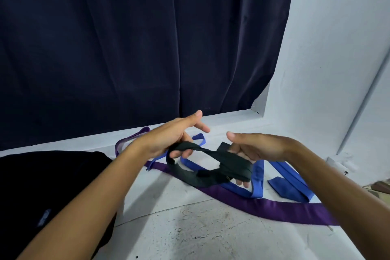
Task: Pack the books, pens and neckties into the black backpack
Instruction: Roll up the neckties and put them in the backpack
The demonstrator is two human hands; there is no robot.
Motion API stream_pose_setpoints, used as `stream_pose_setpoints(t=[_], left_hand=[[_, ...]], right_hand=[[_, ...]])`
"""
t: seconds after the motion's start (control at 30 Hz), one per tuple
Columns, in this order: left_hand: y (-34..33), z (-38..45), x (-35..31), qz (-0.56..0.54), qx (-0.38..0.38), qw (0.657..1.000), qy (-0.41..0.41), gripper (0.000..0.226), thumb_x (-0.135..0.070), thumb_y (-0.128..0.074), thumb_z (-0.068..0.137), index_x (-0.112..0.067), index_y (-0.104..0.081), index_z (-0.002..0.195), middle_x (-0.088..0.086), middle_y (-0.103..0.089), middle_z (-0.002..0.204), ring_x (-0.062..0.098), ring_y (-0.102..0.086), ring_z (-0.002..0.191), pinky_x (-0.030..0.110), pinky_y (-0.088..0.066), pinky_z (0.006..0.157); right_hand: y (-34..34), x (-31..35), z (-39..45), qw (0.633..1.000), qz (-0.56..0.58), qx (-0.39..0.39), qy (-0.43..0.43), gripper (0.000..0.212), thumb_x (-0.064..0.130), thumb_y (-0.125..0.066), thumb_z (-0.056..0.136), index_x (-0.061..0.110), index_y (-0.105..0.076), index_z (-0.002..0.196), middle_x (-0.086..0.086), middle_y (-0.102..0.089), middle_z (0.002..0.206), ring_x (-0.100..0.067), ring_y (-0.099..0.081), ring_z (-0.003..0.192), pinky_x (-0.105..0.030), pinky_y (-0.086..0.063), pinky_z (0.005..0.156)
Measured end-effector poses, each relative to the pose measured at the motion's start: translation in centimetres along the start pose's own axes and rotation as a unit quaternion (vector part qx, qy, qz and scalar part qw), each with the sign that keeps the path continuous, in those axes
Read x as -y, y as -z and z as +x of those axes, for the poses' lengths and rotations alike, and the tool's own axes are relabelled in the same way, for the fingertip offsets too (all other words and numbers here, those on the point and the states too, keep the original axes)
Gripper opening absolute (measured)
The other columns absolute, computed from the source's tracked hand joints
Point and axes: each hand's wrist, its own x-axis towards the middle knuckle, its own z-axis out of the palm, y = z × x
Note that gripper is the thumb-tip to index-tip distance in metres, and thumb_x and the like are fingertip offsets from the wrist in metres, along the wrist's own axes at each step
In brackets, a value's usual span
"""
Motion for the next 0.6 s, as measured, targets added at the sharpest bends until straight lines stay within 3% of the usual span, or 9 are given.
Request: stream_pose_setpoints(t=[0.07,0.13,0.2,0.27,0.33,0.4,0.47,0.6], left_hand=[[1.3,0.4,0.9,0.013,0.018,1.000,0.011,0.071,-0.075,-0.031,0.083,-0.020,-0.067,0.108,0.008,-0.045,0.049,0.016,-0.027,0.039,0.022,-0.036,0.048],[2.6,1.0,2.2,-0.021,0.015,0.999,0.021,0.087,-0.086,-0.038,0.072,-0.011,-0.069,0.104,0.006,-0.036,0.045,0.017,-0.032,0.038,0.025,-0.041,0.053],[4.0,1.7,3.9,-0.058,-0.008,0.998,0.020,0.103,-0.095,-0.047,0.059,-0.003,-0.067,0.102,0.004,-0.031,0.042,0.021,-0.042,0.040,0.032,-0.048,0.070],[5.4,2.3,5.5,-0.079,-0.027,0.996,0.010,0.105,-0.093,-0.043,0.063,0.003,-0.069,0.097,0.004,-0.030,0.039,0.023,-0.049,0.043,0.044,-0.048,0.086],[6.7,2.6,6.5,-0.103,-0.044,0.994,0.017,0.107,-0.096,-0.042,0.061,0.003,-0.072,0.089,0.005,-0.032,0.038,0.024,-0.050,0.044,0.045,-0.047,0.087],[7.6,2.8,7.0,-0.132,-0.071,0.988,0.035,0.109,-0.096,-0.038,0.061,0.004,-0.072,0.088,0.005,-0.032,0.040,0.024,-0.047,0.043,0.043,-0.047,0.081],[8.2,3.2,6.7,-0.188,-0.119,0.974,0.046,0.104,-0.087,-0.025,0.076,0.006,-0.067,0.092,0.004,-0.030,0.042,0.021,-0.038,0.039,0.042,-0.047,0.073],[10.2,3.6,3.5,-0.347,-0.217,0.912,-0.024,0.086,-0.078,-0.022,0.089,-0.002,-0.061,0.079,0.003,-0.031,0.042,0.017,-0.030,0.034,0.034,-0.040,0.061]], right_hand=[[1.1,-0.4,-0.5,0.992,0.093,0.068,0.051,0.090,0.084,-0.044,0.076,0.000,-0.071,0.099,-0.018,-0.072,0.081,-0.029,-0.069,0.066,-0.034,-0.056,0.072],[2.0,-0.8,-1.0,0.970,0.181,0.098,0.128,0.082,0.076,-0.043,0.085,-0.001,-0.070,0.099,-0.015,-0.072,0.075,-0.022,-0.068,0.060,-0.029,-0.056,0.063],[3.1,-1.1,-1.6,0.936,0.265,0.102,0.207,0.081,0.070,-0.039,0.091,-0.006,-0.065,0.102,-0.016,-0.071,0.074,-0.021,-0.068,0.060,-0.031,-0.057,0.068],[4.4,-1.6,-2.2,0.899,0.332,0.085,0.272,0.082,0.067,-0.037,0.093,-0.010,-0.061,0.107,-0.017,-0.070,0.075,-0.024,-0.067,0.063,-0.035,-0.056,0.074],[5.0,-1.6,-3.0,0.850,0.423,0.058,0.309,0.079,0.065,-0.044,0.091,-0.011,-0.063,0.105,-0.018,-0.067,0.072,-0.024,-0.060,0.058,-0.037,-0.053,0.074],[5.0,-1.0,-4.0,0.818,0.474,-0.082,0.315,0.072,0.066,-0.054,0.081,-0.004,-0.070,0.088,-0.008,-0.060,0.058,-0.018,-0.049,0.045,-0.028,-0.052,0.062],[4.4,0.0,-4.7,0.782,0.485,-0.224,0.321,0.067,0.067,-0.048,0.079,0.005,-0.071,0.074,0.001,-0.052,0.052,-0.011,-0.043,0.039,-0.021,-0.047,0.053],[3.7,1.0,-5.0,0.723,0.529,-0.293,0.334,0.063,0.065,-0.043,0.081,0.008,-0.069,0.072,0.006,-0.048,0.053,-0.007,-0.042,0.041,-0.018,-0.045,0.052]])
